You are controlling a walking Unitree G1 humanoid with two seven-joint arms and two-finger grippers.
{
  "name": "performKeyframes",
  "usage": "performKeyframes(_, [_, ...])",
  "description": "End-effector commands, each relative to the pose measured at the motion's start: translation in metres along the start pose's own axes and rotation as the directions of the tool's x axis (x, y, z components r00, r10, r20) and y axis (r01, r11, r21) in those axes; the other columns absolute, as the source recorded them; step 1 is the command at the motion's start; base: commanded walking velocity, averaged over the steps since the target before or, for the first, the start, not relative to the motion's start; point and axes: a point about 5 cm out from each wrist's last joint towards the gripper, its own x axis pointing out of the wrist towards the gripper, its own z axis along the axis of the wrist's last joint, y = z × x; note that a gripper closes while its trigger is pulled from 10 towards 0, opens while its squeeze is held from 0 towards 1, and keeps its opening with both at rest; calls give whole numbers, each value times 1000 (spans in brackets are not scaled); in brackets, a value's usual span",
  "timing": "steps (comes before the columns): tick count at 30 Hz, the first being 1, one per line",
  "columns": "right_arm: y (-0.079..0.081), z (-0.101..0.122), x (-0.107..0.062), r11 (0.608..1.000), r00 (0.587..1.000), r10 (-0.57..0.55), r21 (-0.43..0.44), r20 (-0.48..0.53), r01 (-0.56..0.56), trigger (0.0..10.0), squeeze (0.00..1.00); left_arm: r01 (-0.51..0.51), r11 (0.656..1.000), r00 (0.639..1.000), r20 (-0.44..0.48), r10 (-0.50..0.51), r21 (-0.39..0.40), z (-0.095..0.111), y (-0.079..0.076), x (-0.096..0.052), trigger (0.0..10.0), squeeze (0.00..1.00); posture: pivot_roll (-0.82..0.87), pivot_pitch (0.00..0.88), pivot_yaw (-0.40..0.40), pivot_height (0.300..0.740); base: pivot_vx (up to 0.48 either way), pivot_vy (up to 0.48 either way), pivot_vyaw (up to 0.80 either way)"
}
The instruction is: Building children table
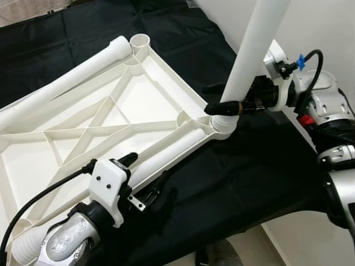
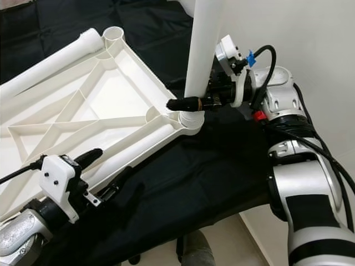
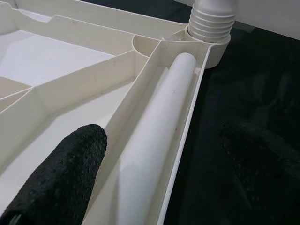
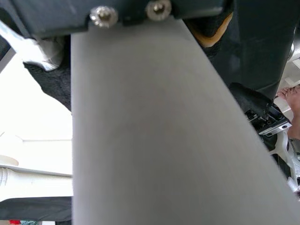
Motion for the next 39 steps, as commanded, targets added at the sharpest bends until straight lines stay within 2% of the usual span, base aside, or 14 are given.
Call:
performKeyframes(1, [3, -10, 1, 999, 999, 15, 31, -31, -14, 10000, 0, 9, 1000, 1000, -20, -8, 17, 0, -2, -4, 10000, 0, 90, 373, 27, 740, 0, 0, 0])
performKeyframes(12, [4, -15, 2, 999, 999, 9, 50, -32, -7, 10000, 0, 10, 1000, 1000, -20, -9, 19, -1, -2, -3, 10000, 0, 86, 372, 28, 740, 0, 0, 0])
performKeyframes(23, [1, -18, 3, 995, 996, -80, 56, -28, 82, 10000, 0, 13, 1000, 1000, -19, -13, 17, -1, -2, -2, 10000, 0, 80, 370, 32, 740, 0, 0, 0])
performKeyframes(39, [4, -22, 3, 988, 989, -146, 49, -21, 146, 10000, 0, 16, 1000, 1000, -18, -16, 19, -1, -1, -2, 10000, 0, 73, 359, 36, 740, 0, 0, 0])
